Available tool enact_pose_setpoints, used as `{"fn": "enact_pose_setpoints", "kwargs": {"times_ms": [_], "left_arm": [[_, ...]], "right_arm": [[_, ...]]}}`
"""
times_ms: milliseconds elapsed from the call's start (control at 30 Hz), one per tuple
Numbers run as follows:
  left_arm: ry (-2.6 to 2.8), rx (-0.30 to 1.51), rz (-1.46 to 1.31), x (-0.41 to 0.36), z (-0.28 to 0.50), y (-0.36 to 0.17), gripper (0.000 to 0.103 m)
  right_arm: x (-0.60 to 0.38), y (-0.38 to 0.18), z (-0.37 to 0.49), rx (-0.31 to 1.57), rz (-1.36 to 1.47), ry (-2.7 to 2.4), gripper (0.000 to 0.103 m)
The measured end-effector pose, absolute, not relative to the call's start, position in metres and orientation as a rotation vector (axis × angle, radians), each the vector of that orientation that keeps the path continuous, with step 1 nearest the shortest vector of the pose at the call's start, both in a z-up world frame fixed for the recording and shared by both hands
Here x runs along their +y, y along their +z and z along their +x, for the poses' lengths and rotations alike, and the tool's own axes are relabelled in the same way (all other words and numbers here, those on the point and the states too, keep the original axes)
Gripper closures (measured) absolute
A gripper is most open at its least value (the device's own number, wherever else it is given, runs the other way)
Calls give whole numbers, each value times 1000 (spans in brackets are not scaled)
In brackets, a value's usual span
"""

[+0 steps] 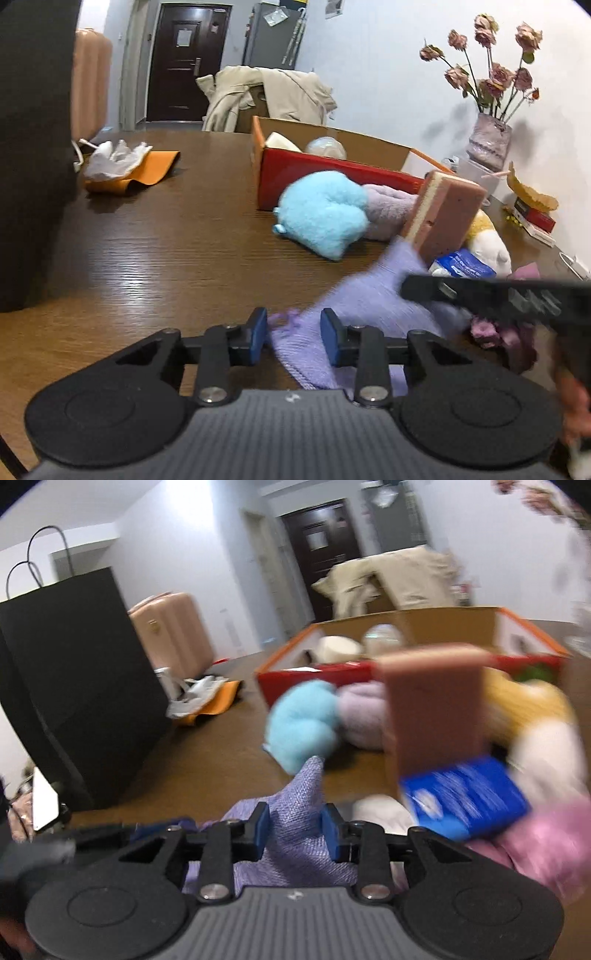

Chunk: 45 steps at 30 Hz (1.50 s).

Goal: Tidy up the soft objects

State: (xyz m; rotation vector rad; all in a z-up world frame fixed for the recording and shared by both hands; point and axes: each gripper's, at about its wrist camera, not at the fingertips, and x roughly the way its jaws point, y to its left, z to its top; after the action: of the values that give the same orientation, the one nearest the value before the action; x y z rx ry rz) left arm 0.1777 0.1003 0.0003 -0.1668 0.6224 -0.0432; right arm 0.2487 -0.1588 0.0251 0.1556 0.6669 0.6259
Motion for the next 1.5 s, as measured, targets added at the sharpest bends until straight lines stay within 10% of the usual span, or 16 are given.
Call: {"fn": "enact_pose_setpoints", "kwargs": {"times_ms": [133, 300, 433, 533, 600, 700, 1133, 1500], "left_arm": [[-49, 604, -191, 98, 177, 4, 65], [-90, 581, -307, 114, 156, 21, 32], [-123, 630, -344, 103, 143, 16, 30], [-125, 672, -358, 96, 142, 4, 41], [-136, 677, -336, 90, 142, 3, 77], [-149, 667, -311, 84, 142, 4, 97], [-242, 327, -192, 84, 248, 144, 100], [-35, 538, -156, 97, 407, 72, 99]], "right_arm": [[-183, 31, 210, 627, 177, 563, 65], [-195, 35, 204, 607, 185, 606, 52], [-190, 25, 204, 642, 177, 643, 47], [-181, 16, 203, 655, 133, 624, 49], [-184, 14, 200, 648, 140, 624, 66], [-189, 16, 198, 630, 127, 618, 74], [-188, 136, 301, 433, 133, 726, 78], [-122, 83, 485, 837, 127, 683, 78]]}}
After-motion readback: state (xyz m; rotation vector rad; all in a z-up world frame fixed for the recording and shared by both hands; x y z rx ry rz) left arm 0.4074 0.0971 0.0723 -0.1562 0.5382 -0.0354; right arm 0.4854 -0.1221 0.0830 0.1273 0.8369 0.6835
